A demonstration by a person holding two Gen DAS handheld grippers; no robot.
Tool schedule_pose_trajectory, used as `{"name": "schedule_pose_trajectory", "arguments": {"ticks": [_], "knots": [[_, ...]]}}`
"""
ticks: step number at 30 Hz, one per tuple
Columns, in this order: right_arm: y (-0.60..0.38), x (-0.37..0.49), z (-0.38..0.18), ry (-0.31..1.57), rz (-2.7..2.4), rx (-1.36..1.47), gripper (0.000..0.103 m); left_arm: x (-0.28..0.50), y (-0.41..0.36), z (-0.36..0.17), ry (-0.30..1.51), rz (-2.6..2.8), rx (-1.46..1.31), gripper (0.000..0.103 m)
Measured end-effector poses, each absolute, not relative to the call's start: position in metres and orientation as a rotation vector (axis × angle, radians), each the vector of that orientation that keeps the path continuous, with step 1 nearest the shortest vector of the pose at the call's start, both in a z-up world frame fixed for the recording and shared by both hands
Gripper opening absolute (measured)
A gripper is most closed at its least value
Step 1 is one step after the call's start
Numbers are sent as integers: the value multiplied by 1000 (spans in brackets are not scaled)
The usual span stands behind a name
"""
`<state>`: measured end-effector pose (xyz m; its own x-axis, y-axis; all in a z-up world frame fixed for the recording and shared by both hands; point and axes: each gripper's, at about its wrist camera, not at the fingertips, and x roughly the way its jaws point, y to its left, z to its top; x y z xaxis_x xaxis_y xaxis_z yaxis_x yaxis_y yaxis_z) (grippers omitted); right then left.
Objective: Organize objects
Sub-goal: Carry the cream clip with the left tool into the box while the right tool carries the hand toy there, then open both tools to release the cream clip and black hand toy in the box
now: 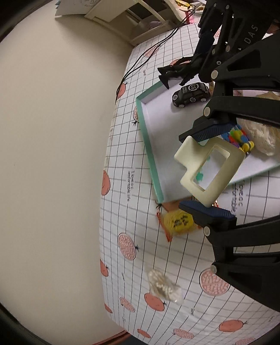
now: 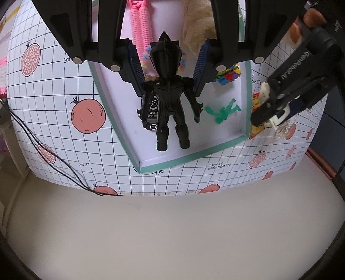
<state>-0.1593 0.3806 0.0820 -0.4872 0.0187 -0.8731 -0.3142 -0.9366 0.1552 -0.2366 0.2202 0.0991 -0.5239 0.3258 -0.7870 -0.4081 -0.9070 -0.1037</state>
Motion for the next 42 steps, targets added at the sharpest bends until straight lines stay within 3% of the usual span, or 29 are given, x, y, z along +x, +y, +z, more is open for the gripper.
{"name": "schedule_pose_trajectory", "arguments": {"ticks": [21, 42], "knots": [[368, -168, 53, 416, 2484, -1555, 47, -240, 232, 67, 74, 2373, -1278, 56], [360, -170, 68, 398, 2531, -1508, 52, -242, 221, 89, 27, 2389, -1262, 58]]}}
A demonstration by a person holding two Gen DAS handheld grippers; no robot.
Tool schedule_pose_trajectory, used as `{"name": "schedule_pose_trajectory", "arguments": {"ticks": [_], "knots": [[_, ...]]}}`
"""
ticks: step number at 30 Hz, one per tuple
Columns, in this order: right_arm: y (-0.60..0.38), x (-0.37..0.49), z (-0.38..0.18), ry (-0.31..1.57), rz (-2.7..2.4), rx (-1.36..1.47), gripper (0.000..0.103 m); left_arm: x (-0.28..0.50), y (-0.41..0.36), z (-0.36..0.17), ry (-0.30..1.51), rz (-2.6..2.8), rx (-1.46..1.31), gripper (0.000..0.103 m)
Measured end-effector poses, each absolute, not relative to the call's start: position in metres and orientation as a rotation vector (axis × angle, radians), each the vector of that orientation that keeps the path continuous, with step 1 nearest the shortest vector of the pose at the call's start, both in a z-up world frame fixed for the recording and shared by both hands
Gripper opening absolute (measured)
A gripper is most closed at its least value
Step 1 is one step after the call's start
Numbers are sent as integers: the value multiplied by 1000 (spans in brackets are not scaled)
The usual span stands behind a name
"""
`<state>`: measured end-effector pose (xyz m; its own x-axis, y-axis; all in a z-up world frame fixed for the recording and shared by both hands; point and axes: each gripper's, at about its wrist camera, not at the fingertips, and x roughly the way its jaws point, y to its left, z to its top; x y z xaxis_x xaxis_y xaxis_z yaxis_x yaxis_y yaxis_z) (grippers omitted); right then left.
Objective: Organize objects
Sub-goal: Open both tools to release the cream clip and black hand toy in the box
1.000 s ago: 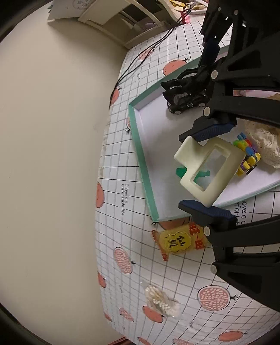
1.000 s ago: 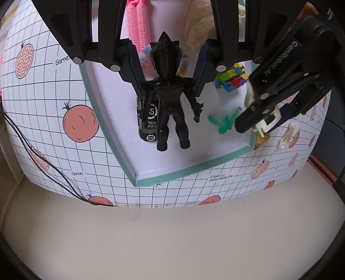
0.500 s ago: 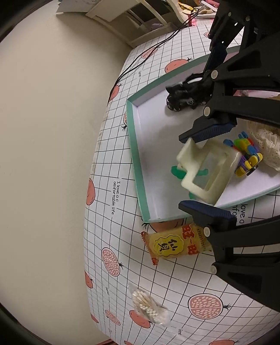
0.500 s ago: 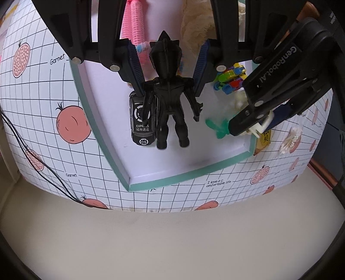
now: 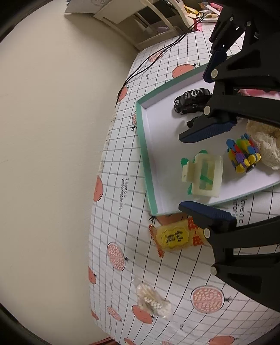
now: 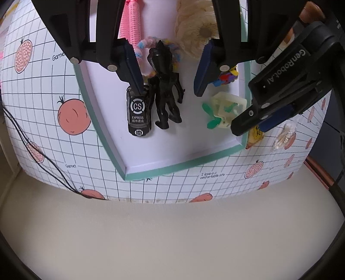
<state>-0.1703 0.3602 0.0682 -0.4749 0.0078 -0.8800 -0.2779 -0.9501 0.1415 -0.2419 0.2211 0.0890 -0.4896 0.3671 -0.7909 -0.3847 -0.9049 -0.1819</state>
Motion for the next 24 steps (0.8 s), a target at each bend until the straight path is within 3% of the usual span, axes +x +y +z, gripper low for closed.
{"name": "schedule_pose_trajectory", "arguments": {"ticks": [16, 20, 24], "knots": [[354, -180, 60, 402, 2523, -1510, 52, -253, 190, 87, 43, 2472, -1309, 58], [349, -182, 59, 387, 2527, -1509, 54, -259, 179, 85, 31, 2482, -1335, 65], [342, -187, 61, 383, 2541, -1498, 63, -264, 167, 84, 31, 2502, -1350, 74]]}}
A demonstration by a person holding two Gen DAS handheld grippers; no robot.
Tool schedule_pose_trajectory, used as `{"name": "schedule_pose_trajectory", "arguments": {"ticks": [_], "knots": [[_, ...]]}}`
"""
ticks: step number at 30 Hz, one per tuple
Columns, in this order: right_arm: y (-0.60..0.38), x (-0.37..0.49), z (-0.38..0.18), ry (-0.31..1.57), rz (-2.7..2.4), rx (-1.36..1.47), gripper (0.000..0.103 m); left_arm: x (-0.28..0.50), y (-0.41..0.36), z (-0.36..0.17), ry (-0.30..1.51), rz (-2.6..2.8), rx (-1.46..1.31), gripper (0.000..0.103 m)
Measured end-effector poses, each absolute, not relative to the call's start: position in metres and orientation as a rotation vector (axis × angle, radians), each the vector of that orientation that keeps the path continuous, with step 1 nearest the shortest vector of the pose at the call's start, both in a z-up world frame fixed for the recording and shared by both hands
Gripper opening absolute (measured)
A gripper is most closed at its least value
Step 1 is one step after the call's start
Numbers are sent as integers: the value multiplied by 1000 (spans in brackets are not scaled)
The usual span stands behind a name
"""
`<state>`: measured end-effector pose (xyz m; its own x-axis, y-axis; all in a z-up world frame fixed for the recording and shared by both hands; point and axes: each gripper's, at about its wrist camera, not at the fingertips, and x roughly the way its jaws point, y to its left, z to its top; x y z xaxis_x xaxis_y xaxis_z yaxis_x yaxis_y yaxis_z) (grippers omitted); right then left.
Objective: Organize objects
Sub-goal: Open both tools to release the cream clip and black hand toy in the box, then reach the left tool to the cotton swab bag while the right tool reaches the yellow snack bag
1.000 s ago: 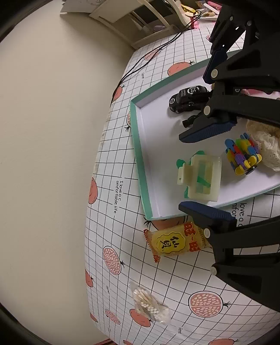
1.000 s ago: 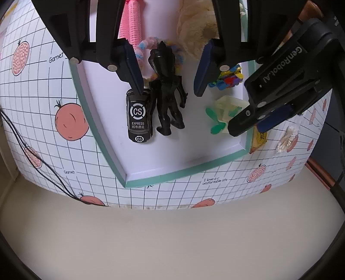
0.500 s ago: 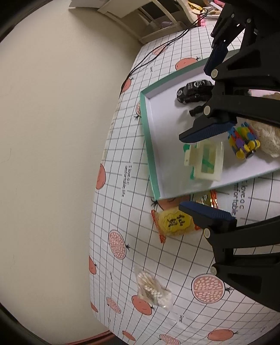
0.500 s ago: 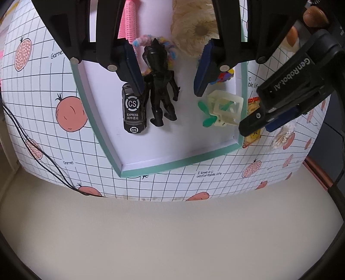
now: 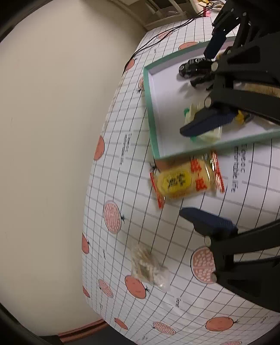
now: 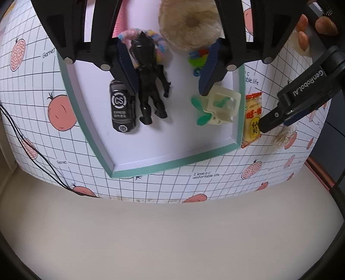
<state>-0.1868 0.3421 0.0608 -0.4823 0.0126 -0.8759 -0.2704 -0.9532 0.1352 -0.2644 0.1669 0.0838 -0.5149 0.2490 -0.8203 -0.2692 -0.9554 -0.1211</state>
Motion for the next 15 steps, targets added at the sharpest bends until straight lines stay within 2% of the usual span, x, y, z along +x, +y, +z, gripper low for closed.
{"name": "schedule_pose_trajectory", "arguments": {"ticks": [3, 4, 5, 10, 13, 15], "knots": [[337, -190, 62, 382, 2557, -1489, 75, -269, 154, 84, 49, 2534, -1356, 79], [335, -191, 62, 379, 2560, -1488, 77, -271, 150, 84, 48, 2542, -1354, 86], [333, -192, 62, 379, 2563, -1489, 79, -273, 146, 84, 47, 2549, -1353, 89], [324, -197, 62, 376, 2576, -1482, 96, -281, 120, 85, 17, 2593, -1356, 95], [321, -200, 62, 394, 2587, -1472, 102, -285, 107, 85, 5, 2625, -1352, 96], [318, -202, 62, 391, 2589, -1469, 103, -287, 99, 86, -1, 2655, -1349, 103]]}}
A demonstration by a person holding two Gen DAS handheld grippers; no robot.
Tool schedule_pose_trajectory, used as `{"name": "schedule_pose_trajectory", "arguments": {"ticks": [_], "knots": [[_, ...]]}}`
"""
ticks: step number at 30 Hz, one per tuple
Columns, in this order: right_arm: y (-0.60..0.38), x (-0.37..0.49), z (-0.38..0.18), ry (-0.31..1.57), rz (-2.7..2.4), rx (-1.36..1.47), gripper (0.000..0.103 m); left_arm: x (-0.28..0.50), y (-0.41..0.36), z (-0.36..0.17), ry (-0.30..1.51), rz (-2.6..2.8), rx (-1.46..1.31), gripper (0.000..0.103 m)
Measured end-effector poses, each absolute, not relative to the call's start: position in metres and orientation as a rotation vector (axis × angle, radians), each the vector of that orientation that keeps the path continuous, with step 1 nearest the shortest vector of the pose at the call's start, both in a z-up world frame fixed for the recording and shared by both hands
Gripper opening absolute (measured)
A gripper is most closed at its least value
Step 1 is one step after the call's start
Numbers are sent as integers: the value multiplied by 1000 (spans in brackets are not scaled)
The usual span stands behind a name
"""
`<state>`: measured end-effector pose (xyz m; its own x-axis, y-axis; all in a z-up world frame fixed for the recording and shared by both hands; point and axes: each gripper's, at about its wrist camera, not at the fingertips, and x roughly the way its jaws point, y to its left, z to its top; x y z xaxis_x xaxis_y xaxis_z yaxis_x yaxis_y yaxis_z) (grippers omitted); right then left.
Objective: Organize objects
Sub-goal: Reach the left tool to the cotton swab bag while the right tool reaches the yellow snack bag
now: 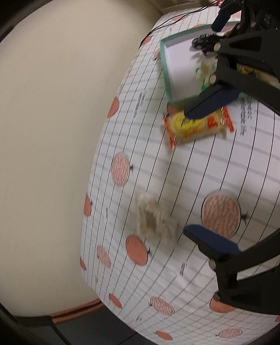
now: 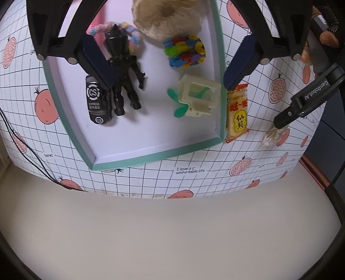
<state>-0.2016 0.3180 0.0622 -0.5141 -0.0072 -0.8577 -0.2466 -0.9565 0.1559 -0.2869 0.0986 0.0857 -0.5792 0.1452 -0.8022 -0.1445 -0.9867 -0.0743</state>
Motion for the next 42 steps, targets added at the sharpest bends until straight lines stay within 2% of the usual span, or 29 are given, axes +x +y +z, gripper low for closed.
{"name": "schedule_pose_trajectory", "arguments": {"ticks": [29, 42], "knots": [[235, -232, 70, 292, 2743, -1480, 103, -310, -19, 81, -200, 2768, -1425, 103], [204, -241, 62, 212, 2796, -1500, 102, -316, -40, 75, -293, 2758, -1393, 103]]}}
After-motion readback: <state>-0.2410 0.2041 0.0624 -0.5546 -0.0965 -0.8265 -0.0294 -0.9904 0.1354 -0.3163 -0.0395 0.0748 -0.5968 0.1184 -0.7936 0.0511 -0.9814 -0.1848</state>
